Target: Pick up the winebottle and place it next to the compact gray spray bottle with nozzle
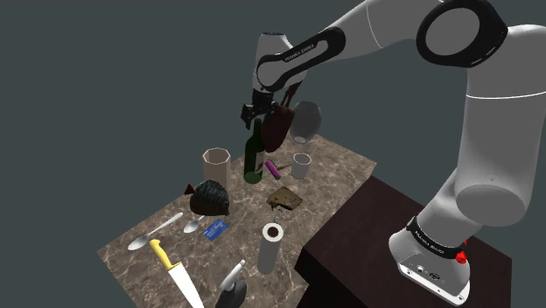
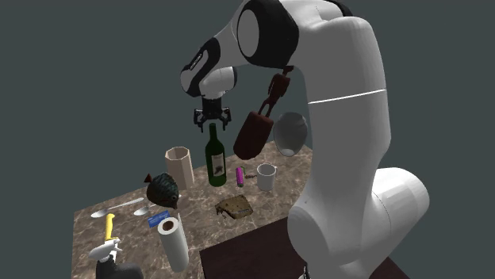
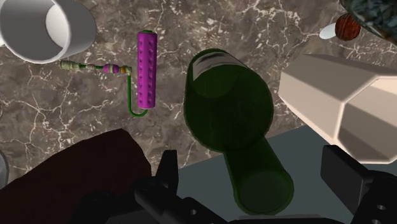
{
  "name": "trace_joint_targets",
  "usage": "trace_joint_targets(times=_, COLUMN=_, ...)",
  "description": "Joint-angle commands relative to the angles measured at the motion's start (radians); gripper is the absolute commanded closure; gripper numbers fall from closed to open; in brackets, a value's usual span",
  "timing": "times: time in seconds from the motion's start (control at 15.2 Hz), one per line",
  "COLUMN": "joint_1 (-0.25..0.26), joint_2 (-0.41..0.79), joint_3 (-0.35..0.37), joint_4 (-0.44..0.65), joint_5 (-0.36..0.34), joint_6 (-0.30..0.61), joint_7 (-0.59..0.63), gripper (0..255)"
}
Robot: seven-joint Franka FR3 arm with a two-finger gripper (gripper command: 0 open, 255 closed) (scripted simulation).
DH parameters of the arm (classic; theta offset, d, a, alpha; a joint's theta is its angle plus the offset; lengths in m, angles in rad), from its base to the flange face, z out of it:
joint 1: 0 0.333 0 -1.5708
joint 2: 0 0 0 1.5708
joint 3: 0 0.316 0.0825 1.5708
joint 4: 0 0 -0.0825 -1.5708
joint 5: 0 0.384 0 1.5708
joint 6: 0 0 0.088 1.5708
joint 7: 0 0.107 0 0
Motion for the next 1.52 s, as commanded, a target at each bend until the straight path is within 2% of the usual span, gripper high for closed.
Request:
trace_joint_targets(times=0.0, joint_1=0.001, joint_2=0.002, joint_3=0.0, joint_4=0.0, joint_5=0.0, joint_6=0.003, joint_7=0.001, gripper=0)
trace_joint_targets(times=0.33, joint_1=0.001, joint_2=0.002, joint_3=0.0, joint_4=0.0, joint_5=0.0, joint_6=0.002, joint_7=0.001, gripper=0)
trace_joint_targets(times=0.4, joint_1=0.001, joint_2=0.002, joint_3=0.0, joint_4=0.0, joint_5=0.0, joint_6=0.002, joint_7=0.001, gripper=255)
trace_joint_targets(times=0.99, joint_1=0.001, joint_2=0.002, joint_3=0.0, joint_4=0.0, joint_5=0.0, joint_6=0.003, joint_7=0.001, gripper=255)
trace_joint_targets(times=1.45, joint_1=-0.001, joint_2=-0.046, joint_3=0.002, joint_4=0.027, joint_5=0.004, joint_6=-0.073, joint_7=0.0, gripper=255)
